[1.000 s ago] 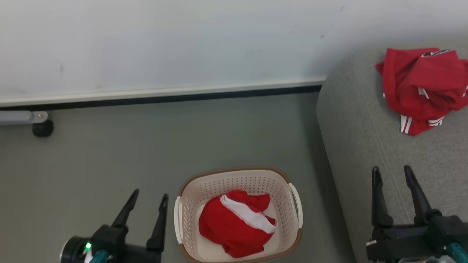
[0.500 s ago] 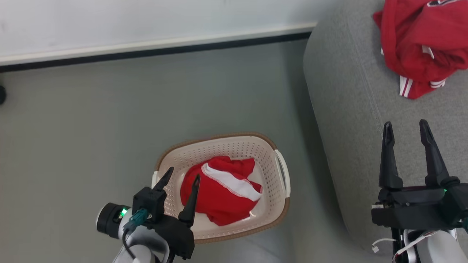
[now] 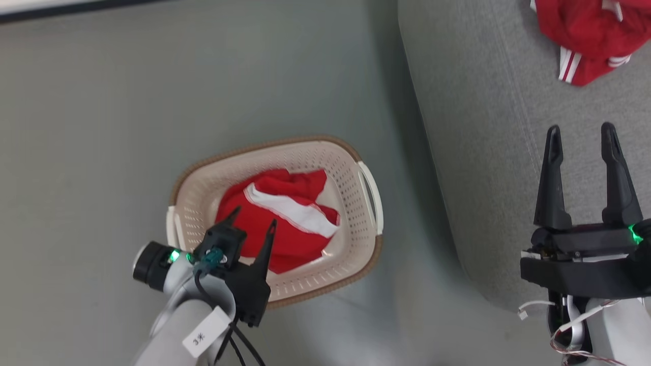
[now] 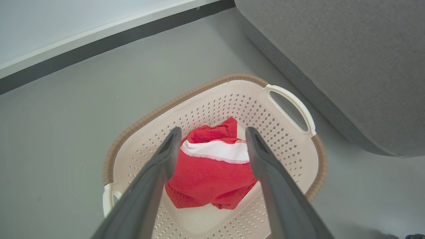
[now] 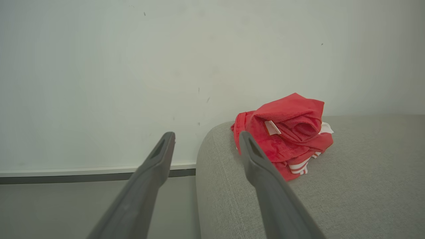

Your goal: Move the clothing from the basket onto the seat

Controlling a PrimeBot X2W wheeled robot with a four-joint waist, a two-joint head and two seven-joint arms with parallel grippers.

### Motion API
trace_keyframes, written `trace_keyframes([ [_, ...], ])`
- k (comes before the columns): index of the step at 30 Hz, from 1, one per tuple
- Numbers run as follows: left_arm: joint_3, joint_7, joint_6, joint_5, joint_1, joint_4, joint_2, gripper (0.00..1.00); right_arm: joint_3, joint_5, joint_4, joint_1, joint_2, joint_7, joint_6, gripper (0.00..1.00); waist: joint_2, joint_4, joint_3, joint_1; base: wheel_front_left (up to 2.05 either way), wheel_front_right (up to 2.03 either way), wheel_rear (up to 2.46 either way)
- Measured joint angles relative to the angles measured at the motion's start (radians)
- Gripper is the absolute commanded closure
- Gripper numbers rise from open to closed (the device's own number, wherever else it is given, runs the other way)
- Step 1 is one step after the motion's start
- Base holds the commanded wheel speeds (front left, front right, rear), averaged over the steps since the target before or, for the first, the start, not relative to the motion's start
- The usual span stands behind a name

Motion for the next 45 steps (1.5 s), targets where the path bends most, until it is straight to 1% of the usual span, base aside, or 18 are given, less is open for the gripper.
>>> trace_keyframes([
  [9, -0.013, 0.012, 0.000, 0.043, -0.105, 0.059, 0.005, 0.00, 0.006, 0.000, -0.028, -0.062, 0.015, 0.000, 0.000, 0.00, 0.0000, -0.034, 0.122, 0.0000, 0.00, 0.00, 0.00],
  [19, -0.018, 0.012, 0.002, 0.070, -0.223, 0.097, 0.007, 0.00, 0.005, 0.000, -0.063, -0.138, 0.022, 0.000, -0.003, 0.00, 0.0000, -0.055, 0.256, -0.0001, 0.00, 0.00, 0.00],
  [29, -0.025, 0.029, 0.019, 0.130, -0.335, 0.160, 0.054, 0.00, 0.015, 0.000, -0.076, -0.225, 0.037, 0.000, -0.003, 0.00, -0.0001, -0.073, 0.384, 0.0000, 0.00, 0.00, 0.00],
  [33, -0.028, 0.030, 0.029, 0.138, -0.357, 0.192, 0.056, 0.00, 0.017, 0.000, -0.065, -0.227, 0.038, 0.000, -0.003, 0.00, 0.0000, -0.084, 0.420, -0.0001, 0.00, 0.00, 0.00],
  [39, -0.025, 0.030, 0.063, 0.172, -0.402, 0.234, 0.064, 0.00, 0.024, 0.001, -0.048, -0.246, 0.047, 0.000, -0.003, 0.00, -0.0001, -0.107, 0.450, -0.0002, 0.00, 0.00, 0.00],
  [42, -0.024, 0.030, 0.067, 0.177, -0.411, 0.243, 0.069, 0.00, 0.027, 0.001, -0.045, -0.247, 0.048, 0.000, -0.003, 0.00, -0.0001, -0.112, 0.454, -0.0001, 0.00, 0.00, 0.00],
  [45, -0.020, 0.030, 0.072, 0.180, -0.425, 0.259, 0.086, 0.00, 0.038, 0.002, -0.043, -0.248, 0.052, 0.000, -0.003, 0.00, -0.0002, -0.120, 0.462, -0.0001, 0.00, 0.00, 0.00],
])
